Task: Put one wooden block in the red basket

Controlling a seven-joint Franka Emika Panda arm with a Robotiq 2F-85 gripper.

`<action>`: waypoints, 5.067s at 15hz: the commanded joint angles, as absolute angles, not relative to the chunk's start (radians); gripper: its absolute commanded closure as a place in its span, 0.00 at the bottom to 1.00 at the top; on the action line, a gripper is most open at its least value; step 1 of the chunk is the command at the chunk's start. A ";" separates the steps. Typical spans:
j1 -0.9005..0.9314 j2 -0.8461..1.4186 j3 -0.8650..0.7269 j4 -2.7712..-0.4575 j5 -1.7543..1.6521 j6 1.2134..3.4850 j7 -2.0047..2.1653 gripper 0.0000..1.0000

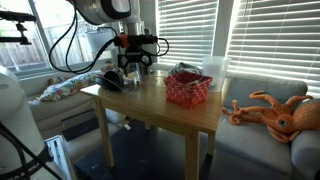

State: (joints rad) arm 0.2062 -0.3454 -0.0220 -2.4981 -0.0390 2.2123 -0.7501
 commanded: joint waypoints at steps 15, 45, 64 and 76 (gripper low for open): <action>0.201 -0.193 -0.013 -2.428 0.095 2.284 -0.989 0.52; -0.078 -0.556 -0.074 -2.359 -0.195 1.952 -0.306 0.92; -0.206 -0.336 -0.081 -2.425 -0.336 2.305 0.145 0.93; -0.054 -0.524 0.003 -2.403 -0.204 2.071 0.075 0.02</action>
State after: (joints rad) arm -0.1109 -0.4377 -0.0225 -2.4088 -0.2839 2.1832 0.1164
